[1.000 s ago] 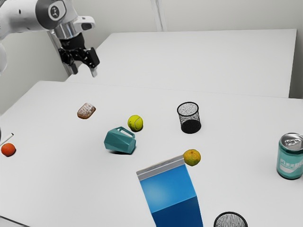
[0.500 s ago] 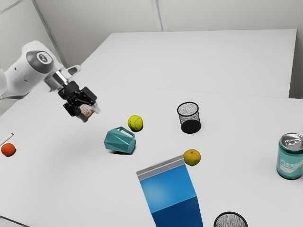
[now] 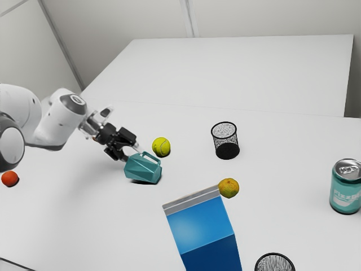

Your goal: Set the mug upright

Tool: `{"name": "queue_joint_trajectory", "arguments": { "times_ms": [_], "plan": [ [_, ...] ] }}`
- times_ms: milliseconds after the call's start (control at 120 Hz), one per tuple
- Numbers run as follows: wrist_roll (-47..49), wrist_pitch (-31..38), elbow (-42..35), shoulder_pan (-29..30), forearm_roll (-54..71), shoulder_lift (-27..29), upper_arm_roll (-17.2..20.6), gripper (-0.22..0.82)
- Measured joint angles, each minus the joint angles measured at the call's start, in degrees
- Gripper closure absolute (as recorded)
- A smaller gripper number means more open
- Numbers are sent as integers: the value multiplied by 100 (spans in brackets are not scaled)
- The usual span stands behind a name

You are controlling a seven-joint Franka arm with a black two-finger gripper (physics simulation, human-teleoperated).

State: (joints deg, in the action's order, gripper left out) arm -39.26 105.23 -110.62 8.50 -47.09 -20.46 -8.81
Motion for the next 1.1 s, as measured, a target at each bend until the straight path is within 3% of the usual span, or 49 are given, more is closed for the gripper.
{"name": "queue_joint_trajectory", "arguments": {
  "times_ms": [125, 283, 392, 650, 933, 1100],
  "plan": [
    [-196, -37, -115, 3, -244, -37, 8, 2],
    [-411, -147, -150, 7, -415, -40, 11, 43],
    [-528, -219, -148, 11, -472, -33, 11, 58],
    [-737, -378, -139, 11, -532, 155, 11, 73],
    [-743, -556, -97, -111, -2, 907, 19, 74],
    [-305, -220, 180, -143, 1883, 1164, 662, 74]
  ]
}}
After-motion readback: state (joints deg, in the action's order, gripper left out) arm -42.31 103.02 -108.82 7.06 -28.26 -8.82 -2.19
